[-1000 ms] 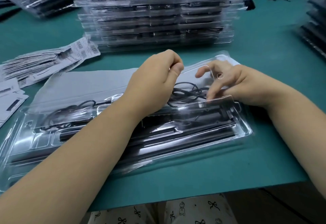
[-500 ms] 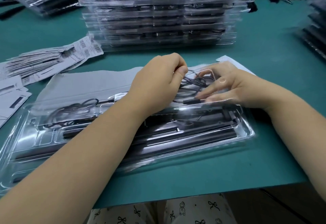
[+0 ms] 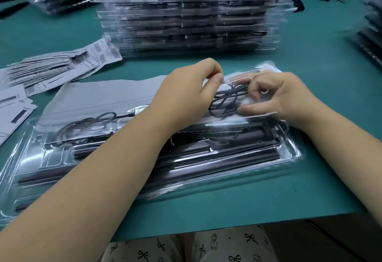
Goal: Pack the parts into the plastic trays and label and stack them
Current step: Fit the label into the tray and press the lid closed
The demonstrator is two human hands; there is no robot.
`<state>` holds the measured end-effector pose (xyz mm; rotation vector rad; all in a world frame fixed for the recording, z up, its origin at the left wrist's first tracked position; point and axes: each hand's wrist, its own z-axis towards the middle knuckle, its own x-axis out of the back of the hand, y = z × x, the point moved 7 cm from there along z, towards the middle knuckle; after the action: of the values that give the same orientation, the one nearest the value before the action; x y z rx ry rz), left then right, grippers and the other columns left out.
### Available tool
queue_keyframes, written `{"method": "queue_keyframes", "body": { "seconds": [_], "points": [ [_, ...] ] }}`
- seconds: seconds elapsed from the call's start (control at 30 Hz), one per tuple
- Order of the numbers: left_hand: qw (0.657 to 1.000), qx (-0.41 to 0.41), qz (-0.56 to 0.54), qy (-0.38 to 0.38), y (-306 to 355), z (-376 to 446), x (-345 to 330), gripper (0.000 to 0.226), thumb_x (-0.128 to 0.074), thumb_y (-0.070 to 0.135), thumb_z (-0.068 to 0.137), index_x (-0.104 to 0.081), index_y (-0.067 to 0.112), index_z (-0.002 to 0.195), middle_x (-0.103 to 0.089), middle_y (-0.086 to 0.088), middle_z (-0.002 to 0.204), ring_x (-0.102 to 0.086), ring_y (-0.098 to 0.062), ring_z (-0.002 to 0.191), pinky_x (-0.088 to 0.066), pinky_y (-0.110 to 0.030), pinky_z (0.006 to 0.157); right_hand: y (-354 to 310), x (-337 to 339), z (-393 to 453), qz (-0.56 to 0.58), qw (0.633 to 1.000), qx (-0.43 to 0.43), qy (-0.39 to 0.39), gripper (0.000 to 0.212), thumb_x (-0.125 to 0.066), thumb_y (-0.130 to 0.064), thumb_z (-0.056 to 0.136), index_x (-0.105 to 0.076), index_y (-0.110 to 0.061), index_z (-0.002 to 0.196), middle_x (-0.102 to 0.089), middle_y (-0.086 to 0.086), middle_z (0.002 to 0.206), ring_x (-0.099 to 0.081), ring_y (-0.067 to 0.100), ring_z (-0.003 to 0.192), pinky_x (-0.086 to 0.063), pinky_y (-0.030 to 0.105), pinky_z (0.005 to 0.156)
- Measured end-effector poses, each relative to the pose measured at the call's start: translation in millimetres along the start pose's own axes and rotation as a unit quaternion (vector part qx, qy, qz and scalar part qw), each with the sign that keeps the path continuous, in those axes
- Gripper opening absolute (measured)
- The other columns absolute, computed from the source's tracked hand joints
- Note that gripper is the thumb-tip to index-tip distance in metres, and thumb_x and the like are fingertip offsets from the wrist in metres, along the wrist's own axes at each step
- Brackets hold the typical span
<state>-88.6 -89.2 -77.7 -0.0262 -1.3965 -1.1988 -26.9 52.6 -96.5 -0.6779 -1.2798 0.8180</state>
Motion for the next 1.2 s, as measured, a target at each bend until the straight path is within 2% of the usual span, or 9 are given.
{"method": "queue_keyframes", "body": {
  "seconds": [0.17, 0.3, 0.43, 0.6, 0.67, 0.77, 0.87, 1.03, 1.2],
  "points": [
    [1.0, 0.007, 0.004, -0.016, 2, -1, -2, 0.012, -0.045, 0.033, 0.097, -0.051, 0.028, 0.088, -0.06, 0.018, 0.071, -0.051, -0.005, 0.072, -0.045, -0.034, 0.07, 4, 0, 3, -0.025, 0.999, -0.003, -0.022, 0.032, -0.08, -0.027, 0.06, -0.052, -0.011, 0.057, -0.06, -0.012, 0.115, -0.056, -0.01, 0.094, -0.039, 0.006, 0.082],
    [0.999, 0.001, 0.008, -0.037, 3, -4, -5, 0.038, -0.057, 0.062, 0.08, -0.05, 0.028, 0.095, -0.064, 0.015, 0.079, -0.055, -0.006, 0.08, -0.045, -0.032, 0.07, 12, 16, 6, 0.04, 0.999, -0.023, 0.009, 0.048, -0.08, -0.034, 0.049, -0.055, -0.012, 0.085, -0.052, -0.004, 0.091, -0.052, 0.007, 0.076, -0.045, 0.023, 0.076],
    [0.994, -0.004, 0.043, -0.105, 2, -6, -12, 0.075, -0.059, 0.077, 0.055, -0.053, 0.033, 0.115, -0.059, 0.017, 0.084, -0.047, -0.005, 0.091, -0.042, -0.029, 0.078, 14, 14, 6, 0.017, 0.999, -0.046, -0.001, 0.05, -0.081, -0.039, 0.046, -0.068, -0.027, 0.093, -0.062, -0.001, 0.088, -0.059, 0.005, 0.075, -0.048, 0.017, 0.075],
    [0.995, -0.022, 0.056, -0.084, 4, -3, -10, 0.06, -0.062, 0.07, 0.07, -0.063, 0.028, 0.114, -0.053, 0.012, 0.089, -0.046, -0.011, 0.088, -0.04, -0.029, 0.078, 8, 12, 7, -0.061, 0.997, -0.041, 0.019, 0.027, -0.068, -0.058, 0.05, -0.069, -0.042, 0.072, -0.051, -0.011, 0.083, -0.052, -0.004, 0.079, -0.041, 0.016, 0.078],
    [0.996, -0.008, 0.046, -0.074, 3, -2, -7, 0.058, -0.06, 0.068, 0.073, -0.064, 0.028, 0.114, -0.049, 0.009, 0.095, -0.048, -0.01, 0.088, -0.039, -0.028, 0.078, 4, 9, 7, -0.075, 0.997, -0.031, 0.018, 0.026, -0.065, -0.057, 0.055, -0.068, -0.036, 0.07, -0.049, -0.01, 0.08, -0.051, -0.003, 0.077, -0.04, 0.019, 0.076],
    [0.995, -0.01, 0.069, -0.075, 5, -4, -5, 0.056, -0.053, 0.065, 0.078, -0.061, 0.028, 0.12, -0.056, 0.016, 0.092, -0.045, -0.007, 0.087, -0.034, -0.025, 0.076, -2, 7, 9, -0.135, 0.991, -0.002, 0.022, 0.017, -0.063, -0.049, 0.067, -0.062, -0.042, 0.052, -0.046, 0.002, 0.071, -0.048, 0.022, 0.08, -0.037, 0.033, 0.072],
    [0.995, -0.004, 0.056, -0.086, 5, -7, -5, 0.045, -0.054, 0.053, 0.086, -0.056, 0.03, 0.125, -0.061, 0.02, 0.085, -0.043, -0.008, 0.089, -0.034, -0.027, 0.075, -3, 6, 12, -0.161, 0.986, 0.009, 0.03, 0.028, -0.06, -0.051, 0.07, -0.052, -0.051, 0.043, -0.041, -0.005, 0.064, -0.044, 0.027, 0.078, -0.034, 0.035, 0.071],
    [0.981, -0.076, 0.136, -0.115, 19, -15, -4, 0.08, -0.054, 0.063, 0.076, -0.03, 0.029, 0.144, -0.046, 0.005, 0.127, -0.039, -0.019, 0.113, -0.033, -0.038, 0.099, 2, 7, 12, -0.136, 0.99, 0.009, 0.039, 0.029, -0.061, -0.056, 0.067, -0.052, -0.046, 0.042, -0.043, 0.007, 0.061, -0.043, 0.028, 0.073, -0.028, 0.03, 0.077],
    [0.974, -0.137, 0.133, -0.119, 28, -21, 12, 0.044, -0.066, 0.057, 0.075, -0.066, 0.033, 0.112, -0.055, 0.013, 0.124, -0.046, -0.016, 0.112, -0.036, -0.035, 0.098, 9, 8, 13, -0.12, 0.992, -0.032, 0.024, 0.036, -0.062, -0.061, 0.057, -0.049, -0.029, 0.049, -0.045, -0.002, 0.068, -0.044, 0.02, 0.078, -0.032, 0.027, 0.073]
  ]
}}
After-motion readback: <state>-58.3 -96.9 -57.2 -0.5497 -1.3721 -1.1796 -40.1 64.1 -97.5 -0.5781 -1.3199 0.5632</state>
